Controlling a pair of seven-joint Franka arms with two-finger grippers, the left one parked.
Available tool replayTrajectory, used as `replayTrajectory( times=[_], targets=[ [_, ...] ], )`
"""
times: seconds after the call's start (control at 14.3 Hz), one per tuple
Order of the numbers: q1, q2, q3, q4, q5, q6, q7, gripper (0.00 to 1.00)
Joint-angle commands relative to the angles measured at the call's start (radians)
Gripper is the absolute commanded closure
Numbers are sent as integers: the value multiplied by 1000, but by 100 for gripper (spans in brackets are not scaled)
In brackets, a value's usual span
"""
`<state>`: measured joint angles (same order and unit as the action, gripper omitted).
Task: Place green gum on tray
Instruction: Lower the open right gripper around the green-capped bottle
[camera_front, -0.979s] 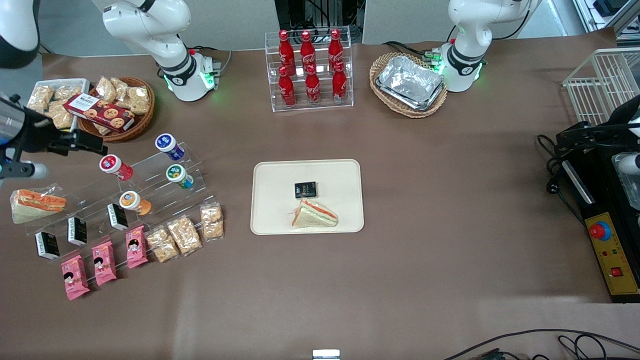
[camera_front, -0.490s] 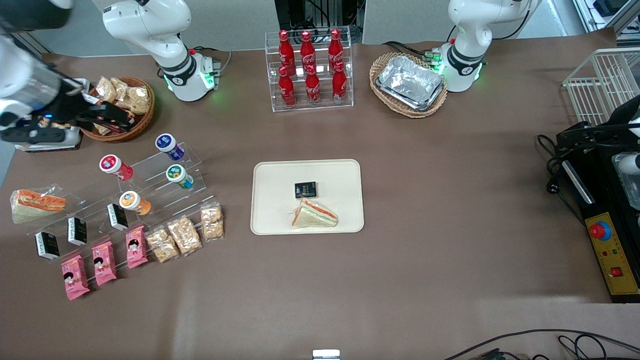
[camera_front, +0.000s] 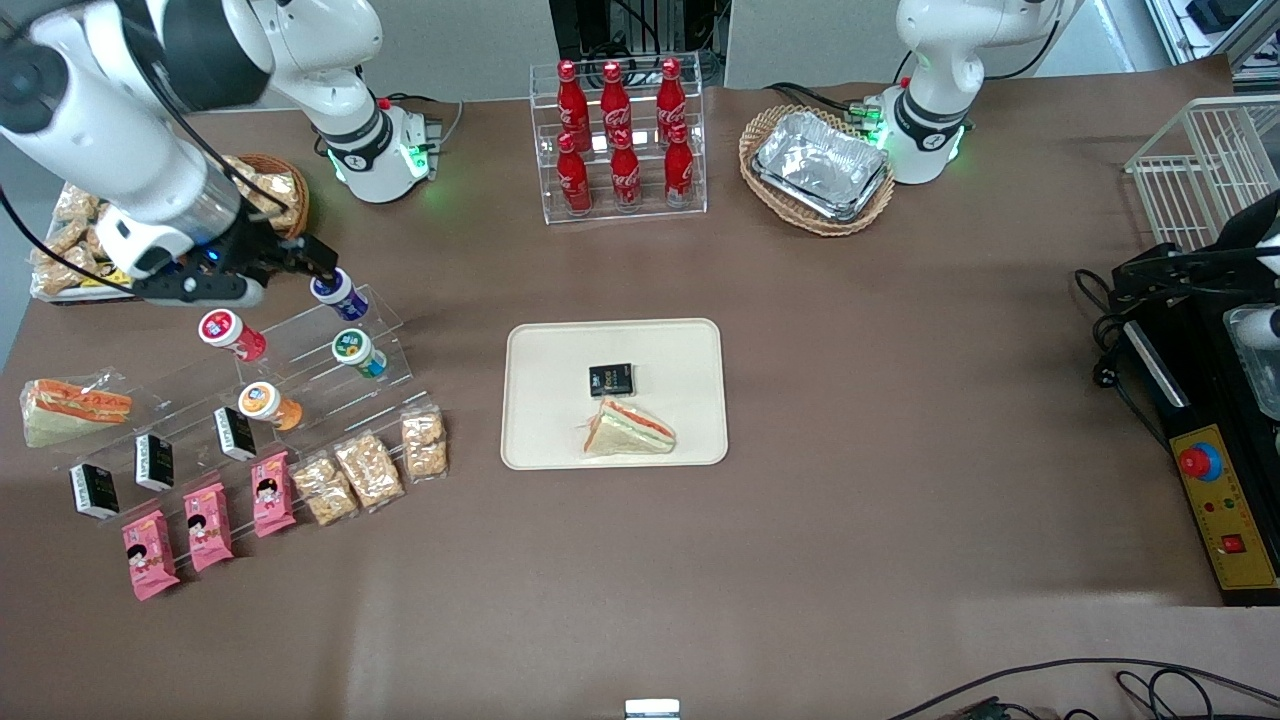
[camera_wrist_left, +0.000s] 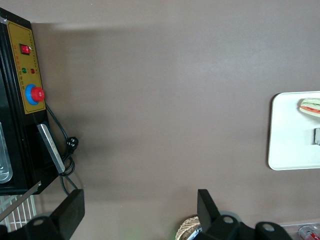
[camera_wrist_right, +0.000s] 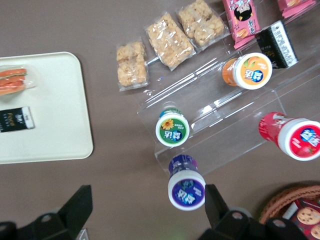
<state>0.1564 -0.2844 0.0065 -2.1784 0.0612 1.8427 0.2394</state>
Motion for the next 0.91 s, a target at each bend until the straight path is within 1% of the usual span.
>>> replayTrajectory(
  times=[0.0,0.35,0.56,0.84],
  targets=[
    [0,-10,-5,-121,-4,130,-9,0],
    [0,80,-5,-146,-3,208,-72,0],
    [-8,119,-8,-187,-3,291,-129,0],
    [-8,165,-8,-195,-7,343,-132,0]
  ],
)
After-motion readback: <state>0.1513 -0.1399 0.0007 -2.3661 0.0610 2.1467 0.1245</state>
